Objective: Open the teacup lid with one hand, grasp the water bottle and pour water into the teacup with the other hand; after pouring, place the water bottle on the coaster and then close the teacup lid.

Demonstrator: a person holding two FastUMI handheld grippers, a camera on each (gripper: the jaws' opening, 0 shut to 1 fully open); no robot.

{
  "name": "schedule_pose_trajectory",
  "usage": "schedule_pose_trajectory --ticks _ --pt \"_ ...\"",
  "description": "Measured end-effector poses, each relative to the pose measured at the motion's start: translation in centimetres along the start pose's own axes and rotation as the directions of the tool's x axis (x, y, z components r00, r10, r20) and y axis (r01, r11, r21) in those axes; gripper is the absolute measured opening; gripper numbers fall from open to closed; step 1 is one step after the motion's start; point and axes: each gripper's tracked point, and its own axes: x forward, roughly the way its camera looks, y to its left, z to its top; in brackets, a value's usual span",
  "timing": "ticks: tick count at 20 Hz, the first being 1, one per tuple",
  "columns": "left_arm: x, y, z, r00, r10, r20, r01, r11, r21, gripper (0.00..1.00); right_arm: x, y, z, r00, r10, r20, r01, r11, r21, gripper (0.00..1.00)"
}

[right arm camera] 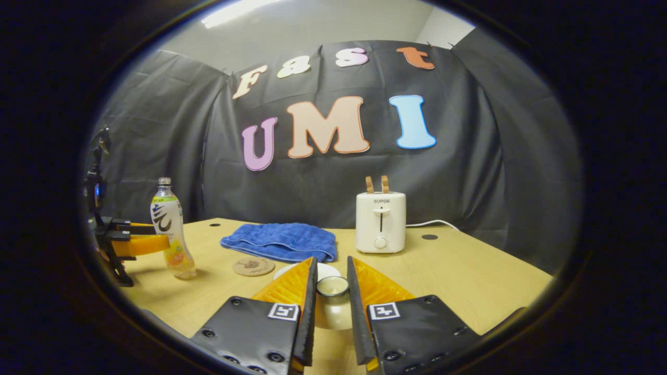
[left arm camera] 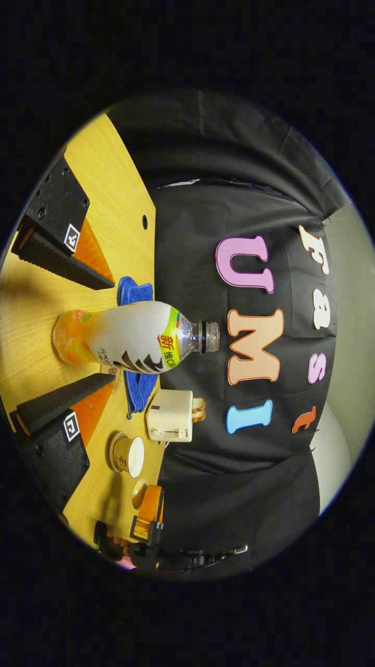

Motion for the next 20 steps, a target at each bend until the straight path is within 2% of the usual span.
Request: schedule_pose_trajectory --ticks 7,11,13,15,18,20 --pt "2.6 -0.3 -0.2 1.000 0.014 -0.027 -0.014 1.000 0.006 0.92 -1.8 -2.1 0.2 0.999 -0.036 0.002 0.036 0.999 -0.002 0.34" --pt "3.5 0.0 -0.6 0.998 0.036 -0.049 -0.036 0.999 0.015 0.79 -2.4 -2.4 0.2 1.000 -0.029 0.001 0.029 1.000 -0.003 0.34" --pt "3.4 0.0 -0.8 0.997 0.043 -0.060 -0.042 0.999 0.023 0.67 -2.6 -2.9 0.1 0.999 -0.037 0.002 0.037 0.999 -0.003 0.34" --pt "3.6 -0.3 -0.9 0.997 0.041 -0.061 -0.038 0.998 0.040 0.64 -2.5 -3.2 0.1 0.999 -0.046 0.002 0.046 0.999 -0.004 0.34" --pt "4.3 -1.6 -0.8 0.996 0.045 -0.075 -0.034 0.989 0.144 0.61 -2.4 -3.5 0.1 0.998 -0.055 0.003 0.055 0.998 -0.004 0.34" --pt "4.9 -2.5 -0.2 0.996 0.048 -0.078 -0.025 0.962 0.272 0.59 -2.3 -3.8 0.1 0.998 -0.066 0.004 0.066 0.998 -0.005 0.34"
